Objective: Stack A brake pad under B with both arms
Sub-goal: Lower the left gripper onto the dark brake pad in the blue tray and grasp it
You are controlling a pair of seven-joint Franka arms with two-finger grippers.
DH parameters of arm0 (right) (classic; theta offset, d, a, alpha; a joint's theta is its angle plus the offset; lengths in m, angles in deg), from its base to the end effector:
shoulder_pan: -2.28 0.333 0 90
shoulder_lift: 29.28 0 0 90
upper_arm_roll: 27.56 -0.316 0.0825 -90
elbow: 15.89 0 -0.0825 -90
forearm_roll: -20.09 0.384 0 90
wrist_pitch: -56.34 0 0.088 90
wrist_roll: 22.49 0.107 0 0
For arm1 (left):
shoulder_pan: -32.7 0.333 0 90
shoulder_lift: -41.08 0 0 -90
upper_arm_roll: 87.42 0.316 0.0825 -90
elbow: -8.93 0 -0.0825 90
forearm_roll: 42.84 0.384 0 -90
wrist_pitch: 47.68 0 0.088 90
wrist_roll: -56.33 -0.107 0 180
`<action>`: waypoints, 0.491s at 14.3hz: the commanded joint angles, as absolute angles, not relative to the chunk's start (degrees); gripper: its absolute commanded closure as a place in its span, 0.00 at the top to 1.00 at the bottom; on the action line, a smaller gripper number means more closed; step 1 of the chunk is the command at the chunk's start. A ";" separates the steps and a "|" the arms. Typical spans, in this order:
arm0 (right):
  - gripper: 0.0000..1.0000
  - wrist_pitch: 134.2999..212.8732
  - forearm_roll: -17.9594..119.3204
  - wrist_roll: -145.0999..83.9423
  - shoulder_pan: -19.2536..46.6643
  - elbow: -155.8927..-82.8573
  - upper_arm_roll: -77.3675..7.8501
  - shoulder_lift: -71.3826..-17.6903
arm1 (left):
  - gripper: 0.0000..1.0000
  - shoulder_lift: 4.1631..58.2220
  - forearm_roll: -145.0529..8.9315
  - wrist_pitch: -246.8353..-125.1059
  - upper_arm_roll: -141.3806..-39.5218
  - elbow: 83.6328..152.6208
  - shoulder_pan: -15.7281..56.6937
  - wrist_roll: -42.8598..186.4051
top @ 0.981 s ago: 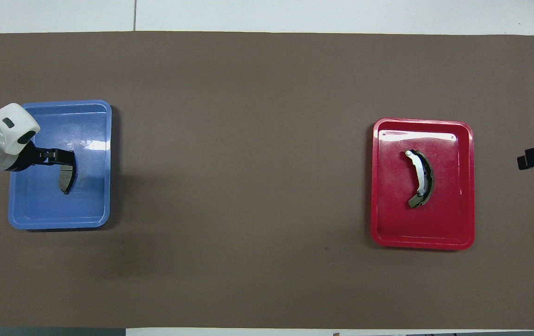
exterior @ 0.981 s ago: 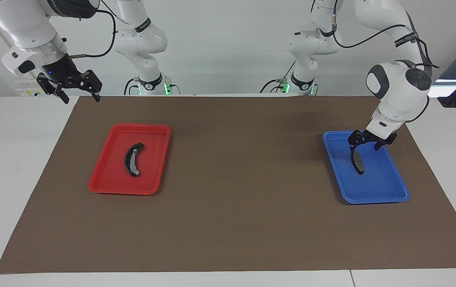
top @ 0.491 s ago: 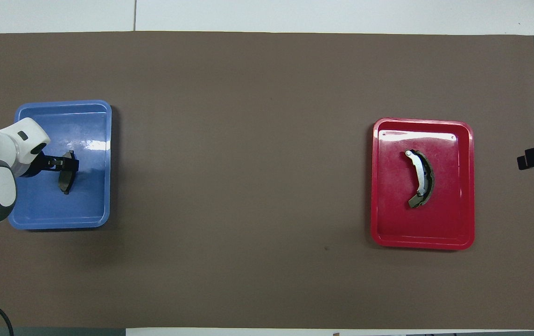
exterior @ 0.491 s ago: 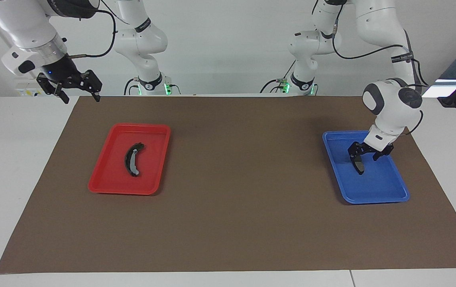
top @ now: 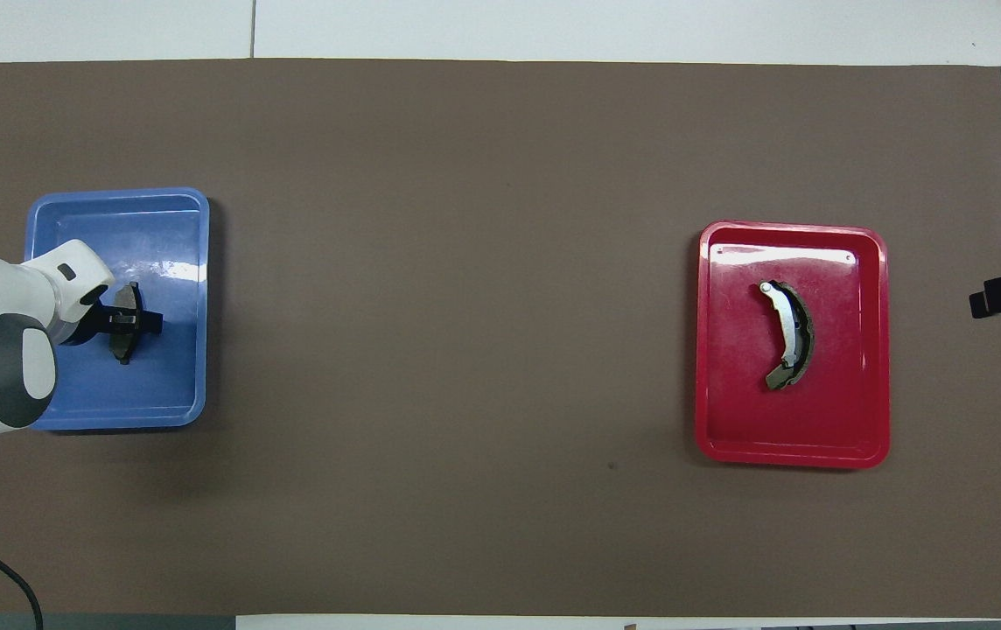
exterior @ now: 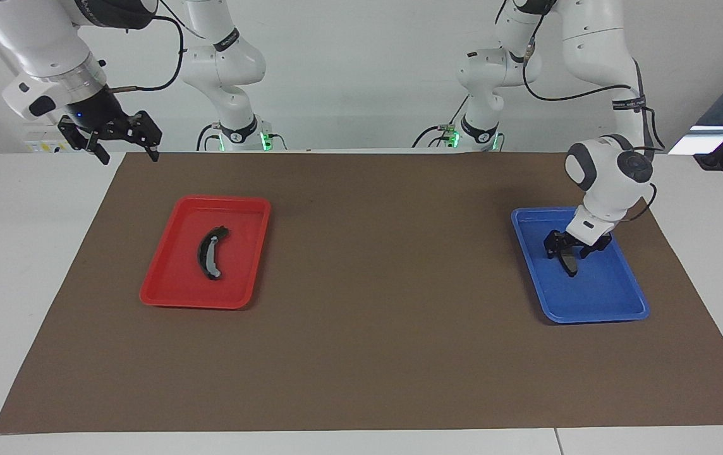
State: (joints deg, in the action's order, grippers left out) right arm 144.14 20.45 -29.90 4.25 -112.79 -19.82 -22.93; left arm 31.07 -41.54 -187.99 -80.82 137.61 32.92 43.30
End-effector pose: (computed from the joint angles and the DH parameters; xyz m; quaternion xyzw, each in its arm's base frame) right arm 0.5119 -0.0550 0.6234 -0.9995 -0.0149 0.0231 0.0133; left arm 0.5388 0.0643 0.2920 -0.9977 0.0638 -0.0114 0.0196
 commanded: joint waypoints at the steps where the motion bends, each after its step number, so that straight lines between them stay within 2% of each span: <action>1: 1.00 143.79 20.53 -30.84 3.95 -112.83 -20.09 -22.87 | 0.34 31.93 -41.08 -187.34 -80.74 138.66 33.31 42.71; 2: 1.00 143.88 20.53 -30.84 3.95 -112.92 -20.09 -22.87 | 0.18 32.37 -41.08 -186.46 -80.74 138.57 33.31 42.62; 3: 1.00 143.79 20.53 -30.84 3.95 -112.83 -20.09 -22.87 | 0.08 33.25 -41.08 -185.58 -80.74 138.22 33.31 42.71; 4: 1.00 143.79 20.53 -30.84 3.95 -112.83 -20.09 -22.87 | 0.03 34.04 -41.08 -184.44 -80.74 138.04 33.31 42.79; 7: 1.00 143.79 20.53 -30.84 3.95 -112.92 -20.09 -22.87 | 0.02 36.32 -41.08 -179.88 -80.83 136.38 32.97 43.32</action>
State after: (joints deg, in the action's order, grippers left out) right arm 144.14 20.45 -29.90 4.25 -112.79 -19.82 -22.93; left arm 33.85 -41.54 -183.83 -80.82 137.27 33.05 43.28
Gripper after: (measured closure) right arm 0.000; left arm 0.595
